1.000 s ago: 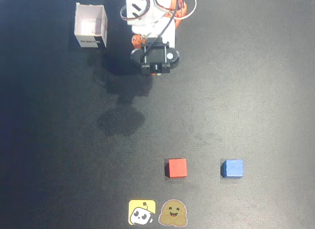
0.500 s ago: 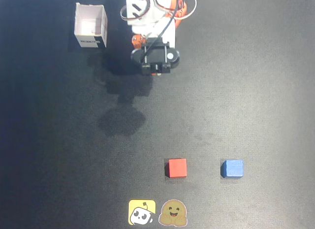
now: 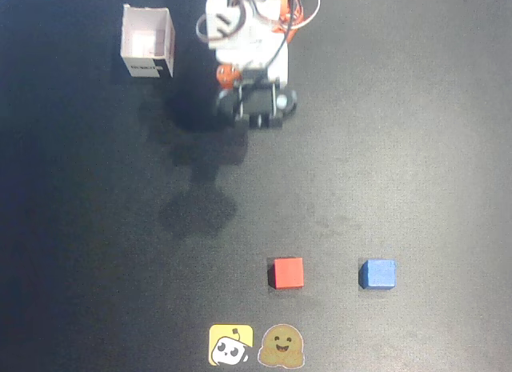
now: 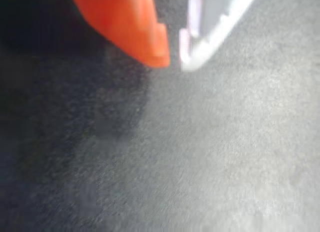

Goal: Put the red cube on top of the blue cube.

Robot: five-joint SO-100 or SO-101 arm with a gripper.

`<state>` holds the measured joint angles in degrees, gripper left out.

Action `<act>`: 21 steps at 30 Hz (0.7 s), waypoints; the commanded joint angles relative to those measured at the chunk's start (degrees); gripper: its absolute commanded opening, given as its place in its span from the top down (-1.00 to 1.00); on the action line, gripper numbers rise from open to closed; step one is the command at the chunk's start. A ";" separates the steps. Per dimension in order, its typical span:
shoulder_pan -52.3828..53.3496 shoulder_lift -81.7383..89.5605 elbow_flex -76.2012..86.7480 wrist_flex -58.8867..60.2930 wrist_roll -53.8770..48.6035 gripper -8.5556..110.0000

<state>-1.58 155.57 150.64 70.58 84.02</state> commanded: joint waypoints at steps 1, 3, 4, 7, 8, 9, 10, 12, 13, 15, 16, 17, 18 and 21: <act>-0.53 -11.60 -11.95 0.18 0.00 0.85; -0.62 -17.23 -16.87 0.62 -0.09 0.85; -0.70 -20.21 -19.42 0.79 -0.09 0.85; -0.88 -29.00 -27.86 2.20 -0.26 0.85; -0.88 -31.82 -30.85 2.90 -0.53 0.85; -0.88 -34.45 -33.84 3.60 -0.79 0.85; -0.97 -36.74 -36.65 4.22 -1.05 0.85; -1.49 -40.69 -41.22 4.66 -1.49 0.85; -2.02 -42.54 -43.33 4.75 -1.49 0.85; -3.08 -46.67 -47.81 5.19 -1.23 0.85; -3.60 -48.69 -50.01 5.36 -0.88 0.85; -4.04 -50.45 -52.03 5.62 -0.35 0.85; -4.66 -52.12 -53.88 5.80 0.44 0.85; -6.24 -56.60 -58.80 5.80 2.02 0.85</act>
<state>-6.33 101.34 98.09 76.20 85.08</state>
